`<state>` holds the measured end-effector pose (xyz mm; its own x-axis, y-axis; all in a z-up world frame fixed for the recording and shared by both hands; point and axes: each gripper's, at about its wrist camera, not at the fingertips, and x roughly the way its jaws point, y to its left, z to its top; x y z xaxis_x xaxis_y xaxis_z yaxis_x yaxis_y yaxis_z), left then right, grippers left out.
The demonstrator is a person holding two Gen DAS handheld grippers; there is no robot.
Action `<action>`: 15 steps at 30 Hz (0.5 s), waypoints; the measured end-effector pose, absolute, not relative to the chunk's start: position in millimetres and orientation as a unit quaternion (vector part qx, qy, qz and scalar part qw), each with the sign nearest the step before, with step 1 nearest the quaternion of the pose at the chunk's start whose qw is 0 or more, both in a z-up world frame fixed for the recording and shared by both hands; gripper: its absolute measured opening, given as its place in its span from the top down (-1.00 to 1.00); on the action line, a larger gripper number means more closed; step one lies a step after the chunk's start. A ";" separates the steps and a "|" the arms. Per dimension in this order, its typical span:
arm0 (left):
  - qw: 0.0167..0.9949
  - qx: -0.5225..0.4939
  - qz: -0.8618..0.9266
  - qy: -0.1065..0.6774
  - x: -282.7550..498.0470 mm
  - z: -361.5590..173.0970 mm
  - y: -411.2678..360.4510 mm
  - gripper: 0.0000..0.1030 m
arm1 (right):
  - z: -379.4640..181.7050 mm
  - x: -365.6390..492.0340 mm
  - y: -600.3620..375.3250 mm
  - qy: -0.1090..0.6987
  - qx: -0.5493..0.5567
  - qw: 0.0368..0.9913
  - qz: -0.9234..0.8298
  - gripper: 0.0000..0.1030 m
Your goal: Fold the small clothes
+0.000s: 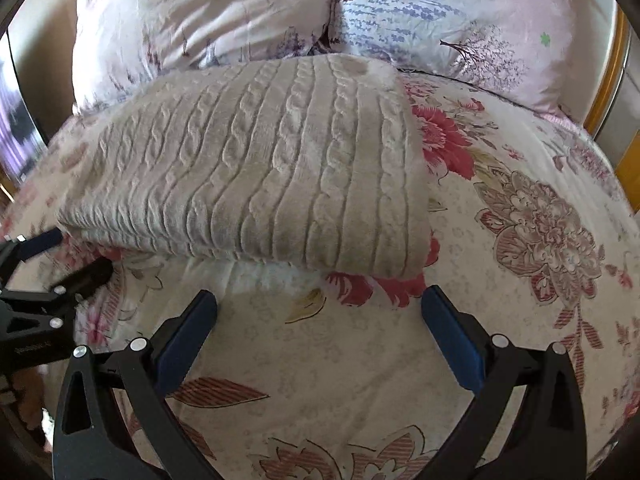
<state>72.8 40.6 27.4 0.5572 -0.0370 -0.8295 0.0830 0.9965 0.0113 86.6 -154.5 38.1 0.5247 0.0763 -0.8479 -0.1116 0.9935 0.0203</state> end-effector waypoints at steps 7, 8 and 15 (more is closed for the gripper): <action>0.882 0.025 -0.037 0.469 73.2 27.3 41.0 -0.97 | 38.9 85.8 -156.2 0.484 -0.018 0.873 0.054 -0.97; 0.882 0.026 -0.037 0.469 73.7 27.3 41.2 -0.97 | 39.1 85.9 -156.1 0.484 -0.018 0.873 0.054 -0.97; 0.882 0.025 -0.036 0.469 73.2 27.2 40.9 -0.97 | 39.2 86.0 -156.4 0.484 -0.019 0.873 0.055 -0.97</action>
<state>73.2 40.9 27.2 0.5575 -0.0402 -0.8292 0.0874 0.9961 0.0104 86.0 -156.4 39.2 0.5248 0.0780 -0.8477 -0.1139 0.9933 0.0209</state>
